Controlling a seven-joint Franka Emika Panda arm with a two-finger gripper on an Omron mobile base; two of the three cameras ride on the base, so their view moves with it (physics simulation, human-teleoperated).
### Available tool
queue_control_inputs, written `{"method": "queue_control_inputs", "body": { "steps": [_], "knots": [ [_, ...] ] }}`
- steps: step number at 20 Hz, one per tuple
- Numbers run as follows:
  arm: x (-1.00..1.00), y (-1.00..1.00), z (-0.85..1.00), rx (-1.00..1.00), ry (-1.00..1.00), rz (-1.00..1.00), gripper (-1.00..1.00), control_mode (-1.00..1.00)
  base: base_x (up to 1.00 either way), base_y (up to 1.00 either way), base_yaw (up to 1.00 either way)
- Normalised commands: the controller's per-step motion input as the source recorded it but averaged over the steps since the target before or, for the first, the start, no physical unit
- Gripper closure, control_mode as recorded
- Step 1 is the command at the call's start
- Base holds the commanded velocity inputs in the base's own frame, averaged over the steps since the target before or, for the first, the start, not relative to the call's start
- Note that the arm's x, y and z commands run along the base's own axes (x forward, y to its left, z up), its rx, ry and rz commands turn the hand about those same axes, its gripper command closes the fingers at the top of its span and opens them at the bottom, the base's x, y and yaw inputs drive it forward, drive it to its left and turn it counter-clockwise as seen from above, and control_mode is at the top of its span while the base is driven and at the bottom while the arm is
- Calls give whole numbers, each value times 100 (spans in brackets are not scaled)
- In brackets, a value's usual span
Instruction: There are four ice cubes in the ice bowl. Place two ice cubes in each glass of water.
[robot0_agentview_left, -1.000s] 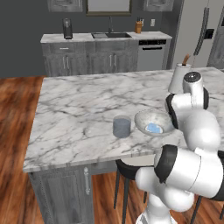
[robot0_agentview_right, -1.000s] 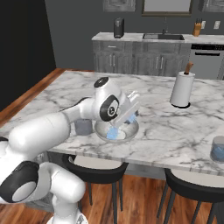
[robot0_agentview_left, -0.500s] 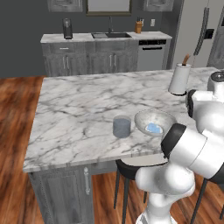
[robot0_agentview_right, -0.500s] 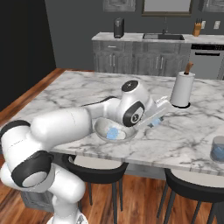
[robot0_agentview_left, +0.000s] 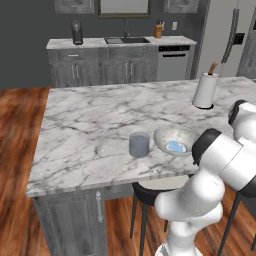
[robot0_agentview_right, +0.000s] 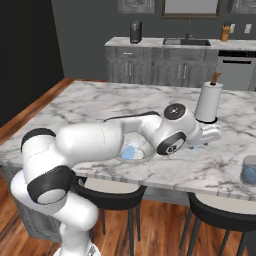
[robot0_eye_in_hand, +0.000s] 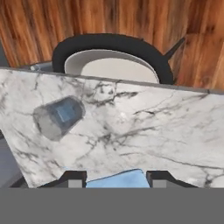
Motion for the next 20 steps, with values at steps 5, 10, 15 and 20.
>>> {"method": "queue_control_inputs", "body": {
  "steps": [5, 10, 15, 20],
  "knots": [
    [0, -53, 4, 16, -4, -23, 100, -100, 0, 0, 0],
    [0, -42, 27, 9, 0, -25, 100, -100, 0, 0, 0],
    [0, -40, 16, 8, -10, -28, 100, -100, 0, 0, 0],
    [0, -20, -24, 3, -4, -25, 100, -100, 0, 0, 0]
  ]
}}
